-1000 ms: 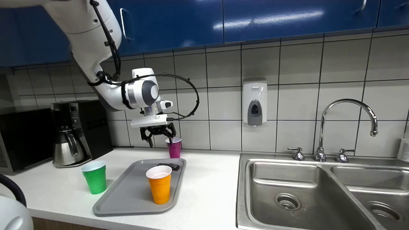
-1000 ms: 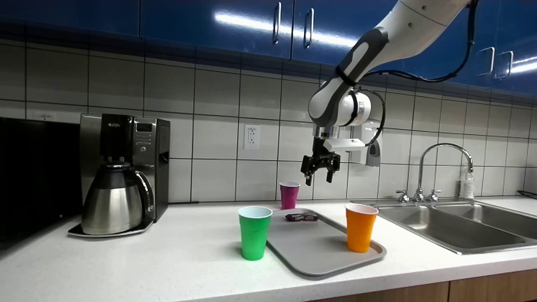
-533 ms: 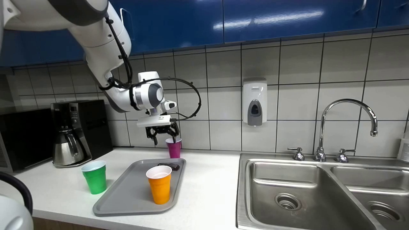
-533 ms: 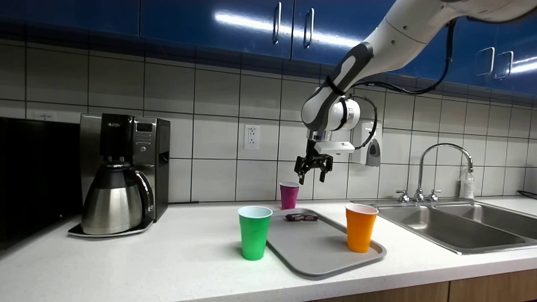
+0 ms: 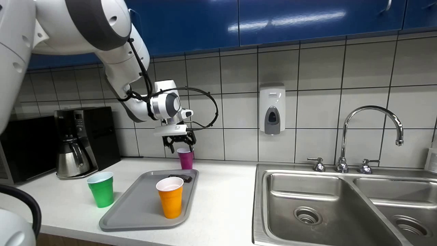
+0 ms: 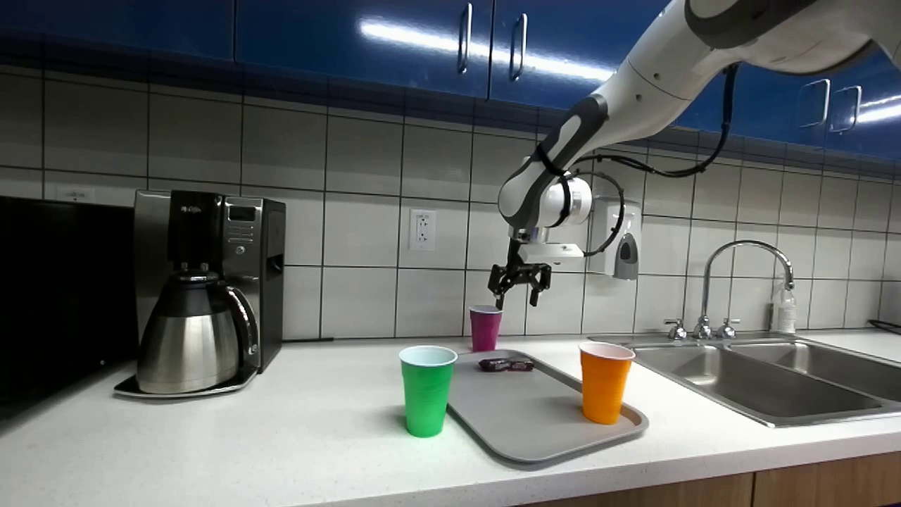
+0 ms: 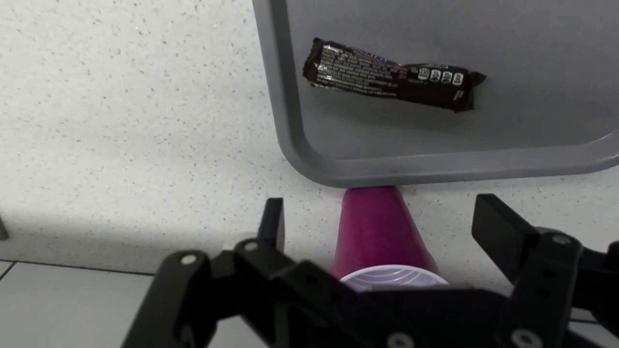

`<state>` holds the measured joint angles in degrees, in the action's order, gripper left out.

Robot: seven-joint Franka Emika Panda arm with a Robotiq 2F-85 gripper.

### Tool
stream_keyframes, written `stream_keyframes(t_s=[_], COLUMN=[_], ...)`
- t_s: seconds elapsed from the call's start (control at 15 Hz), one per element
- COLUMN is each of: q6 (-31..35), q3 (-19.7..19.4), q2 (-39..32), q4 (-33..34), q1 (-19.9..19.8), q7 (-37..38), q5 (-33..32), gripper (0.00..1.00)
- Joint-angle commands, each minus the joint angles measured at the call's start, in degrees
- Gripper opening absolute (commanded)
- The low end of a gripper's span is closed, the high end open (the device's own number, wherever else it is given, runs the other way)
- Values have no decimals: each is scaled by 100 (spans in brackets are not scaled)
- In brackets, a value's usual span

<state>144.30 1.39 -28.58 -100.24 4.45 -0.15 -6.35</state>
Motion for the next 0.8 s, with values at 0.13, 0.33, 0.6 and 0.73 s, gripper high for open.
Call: stream_keyframes(t_s=[0.13,0.33,0.6,0.73], q6=[-292,-295,-262,-250], q3=[-22,-40,-93,-106], q2=[-478,-659,-896,-1011], q4=[834,1091,1377,1500], q1=[64,84,100,103], q7=[123,139,276,357], q5=[61,48,56,64], gripper=[100,100,100,100])
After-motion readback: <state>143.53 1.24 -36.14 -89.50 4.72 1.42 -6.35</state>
